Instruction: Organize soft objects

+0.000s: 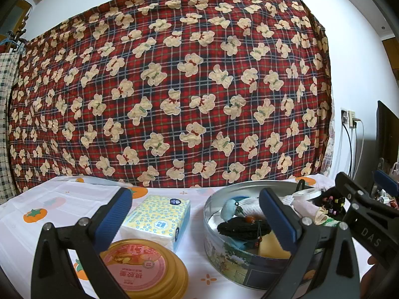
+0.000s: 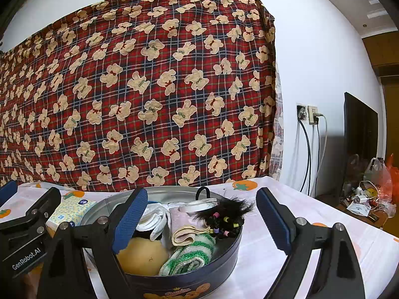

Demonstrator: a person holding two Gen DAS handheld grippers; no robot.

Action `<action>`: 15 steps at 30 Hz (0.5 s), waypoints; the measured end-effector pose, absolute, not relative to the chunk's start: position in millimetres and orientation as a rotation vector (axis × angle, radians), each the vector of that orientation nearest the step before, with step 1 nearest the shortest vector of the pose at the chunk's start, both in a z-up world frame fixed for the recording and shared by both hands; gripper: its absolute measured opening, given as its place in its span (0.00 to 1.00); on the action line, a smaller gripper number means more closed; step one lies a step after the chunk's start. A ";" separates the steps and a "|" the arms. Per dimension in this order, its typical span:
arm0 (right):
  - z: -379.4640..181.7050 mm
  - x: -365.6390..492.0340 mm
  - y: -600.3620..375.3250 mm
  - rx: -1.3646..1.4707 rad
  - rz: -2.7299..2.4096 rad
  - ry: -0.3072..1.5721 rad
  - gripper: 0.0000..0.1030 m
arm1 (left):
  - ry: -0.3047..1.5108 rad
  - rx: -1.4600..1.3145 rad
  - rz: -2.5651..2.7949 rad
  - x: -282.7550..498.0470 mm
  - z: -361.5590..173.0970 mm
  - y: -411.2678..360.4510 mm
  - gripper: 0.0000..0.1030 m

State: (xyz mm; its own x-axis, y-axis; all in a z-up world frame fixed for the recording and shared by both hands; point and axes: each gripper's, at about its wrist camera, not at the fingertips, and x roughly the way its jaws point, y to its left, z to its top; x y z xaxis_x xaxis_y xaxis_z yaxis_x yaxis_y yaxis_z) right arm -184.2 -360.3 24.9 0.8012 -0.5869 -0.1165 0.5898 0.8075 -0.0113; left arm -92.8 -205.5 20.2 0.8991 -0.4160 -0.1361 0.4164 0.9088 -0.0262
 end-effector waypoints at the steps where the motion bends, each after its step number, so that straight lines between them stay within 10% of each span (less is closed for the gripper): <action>1: 24.9 -184.1 -360.5 0.026 -0.631 0.117 0.88 | 0.140 0.005 -0.433 -92.6 20.4 -205.3 1.00; 15: 24.2 -184.0 -361.7 0.028 -0.631 0.121 0.88 | 0.156 0.039 -0.399 -88.3 19.3 -208.4 1.00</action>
